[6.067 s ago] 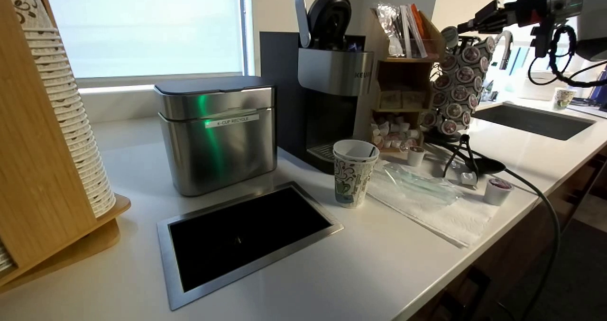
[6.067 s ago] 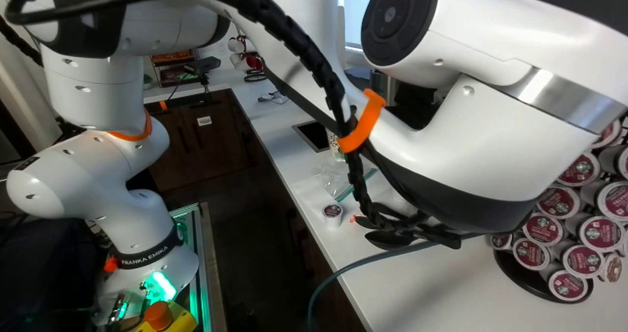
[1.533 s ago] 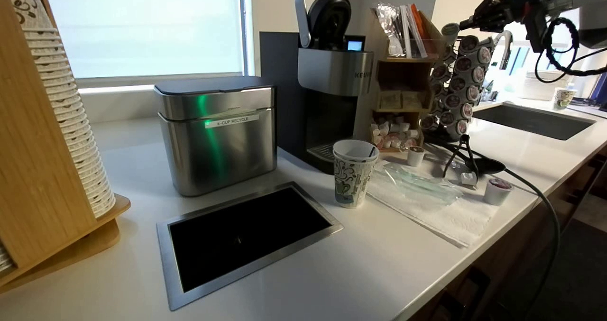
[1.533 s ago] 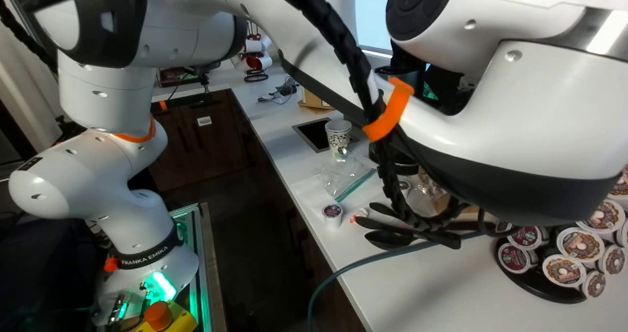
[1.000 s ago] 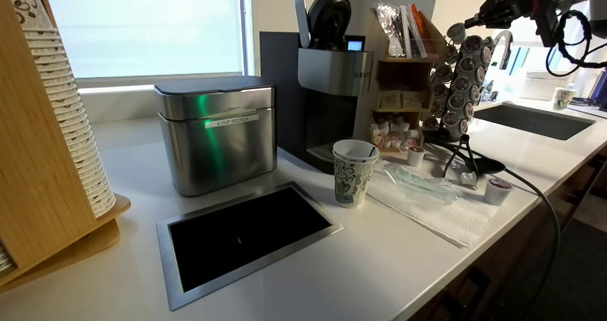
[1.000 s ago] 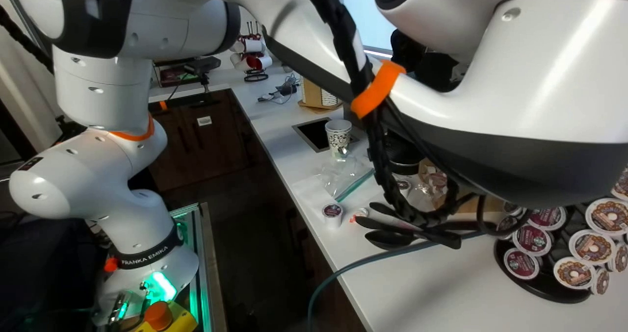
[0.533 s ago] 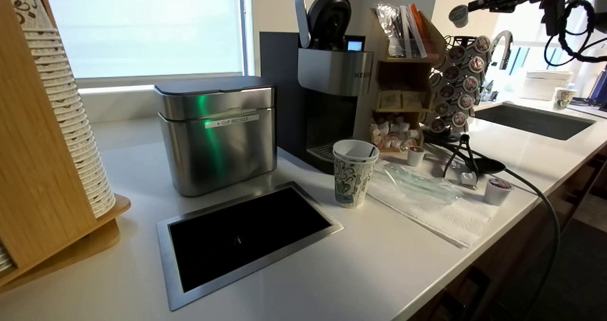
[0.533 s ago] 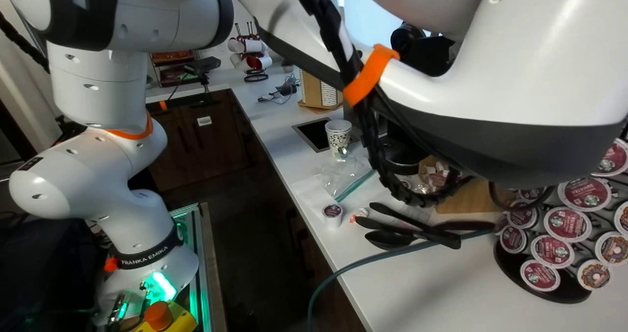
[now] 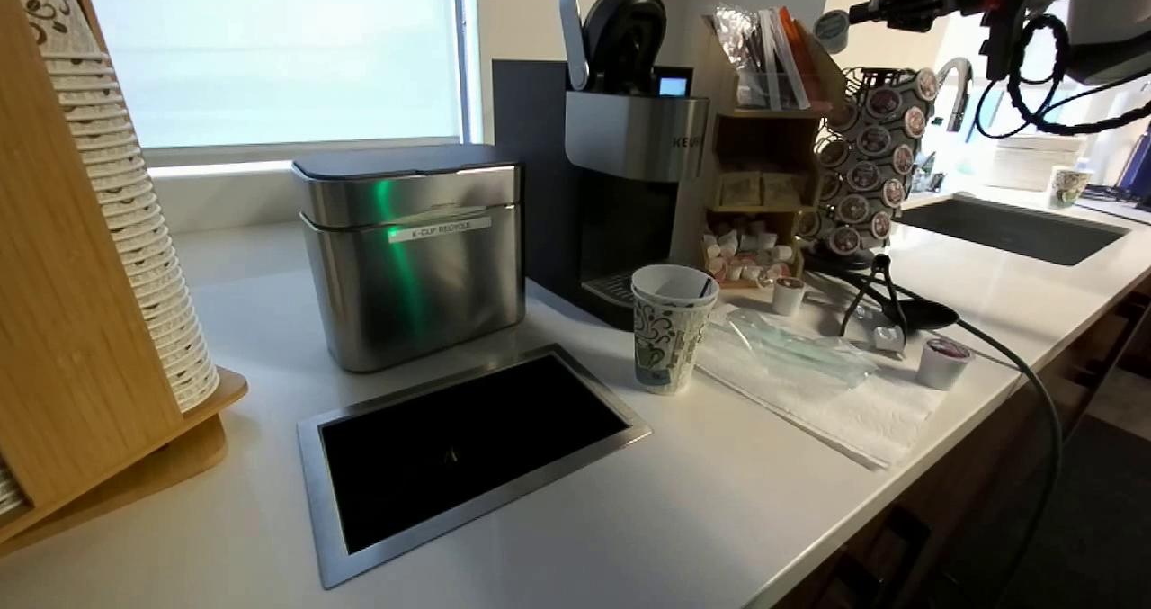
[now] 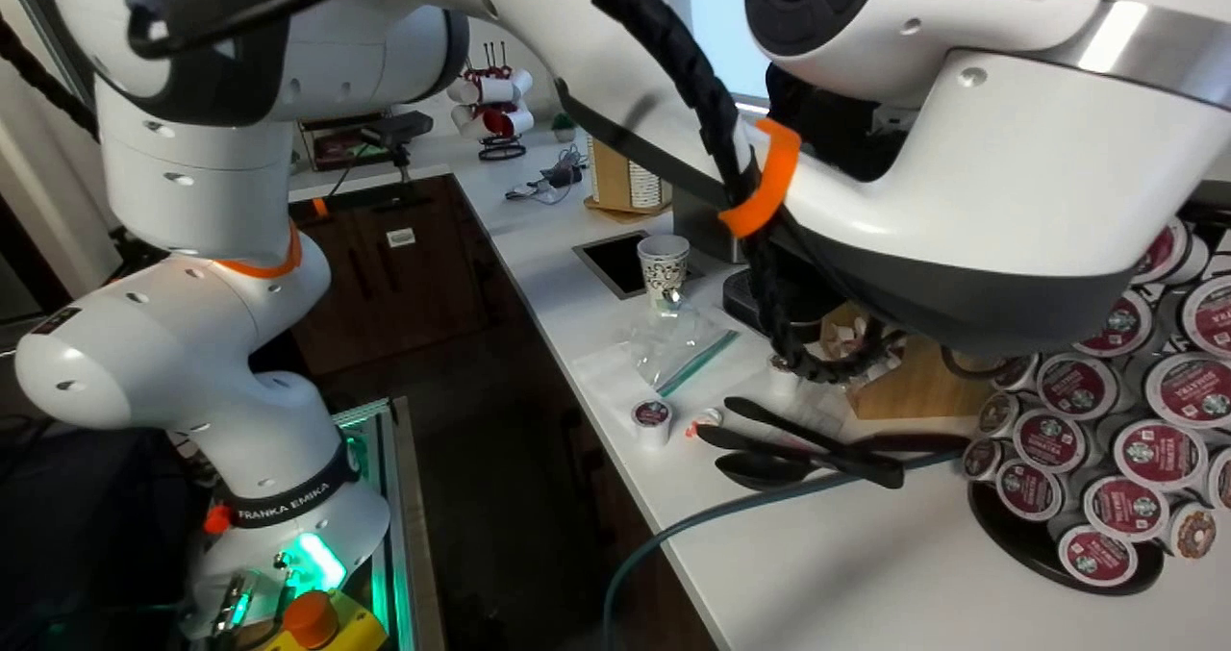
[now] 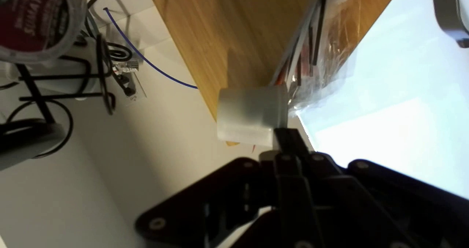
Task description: Put the straw on the wooden stand and put the cup on the stand of cups
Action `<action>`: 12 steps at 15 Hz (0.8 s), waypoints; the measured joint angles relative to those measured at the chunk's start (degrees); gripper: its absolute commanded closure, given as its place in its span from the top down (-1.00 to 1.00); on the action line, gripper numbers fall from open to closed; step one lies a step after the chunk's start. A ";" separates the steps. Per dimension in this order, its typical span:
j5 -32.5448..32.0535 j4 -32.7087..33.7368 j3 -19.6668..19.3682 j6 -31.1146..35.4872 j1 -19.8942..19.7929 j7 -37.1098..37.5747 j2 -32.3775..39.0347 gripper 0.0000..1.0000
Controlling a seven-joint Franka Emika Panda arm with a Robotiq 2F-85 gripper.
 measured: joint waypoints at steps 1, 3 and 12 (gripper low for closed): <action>-0.01 -0.06 -0.28 -0.28 -0.02 -0.01 0.06 -0.99; 0.03 -0.75 -2.75 -0.29 0.88 -0.13 -0.17 -0.99; -0.47 -10.04 -9.29 -0.18 3.50 -4.66 -4.04 -0.99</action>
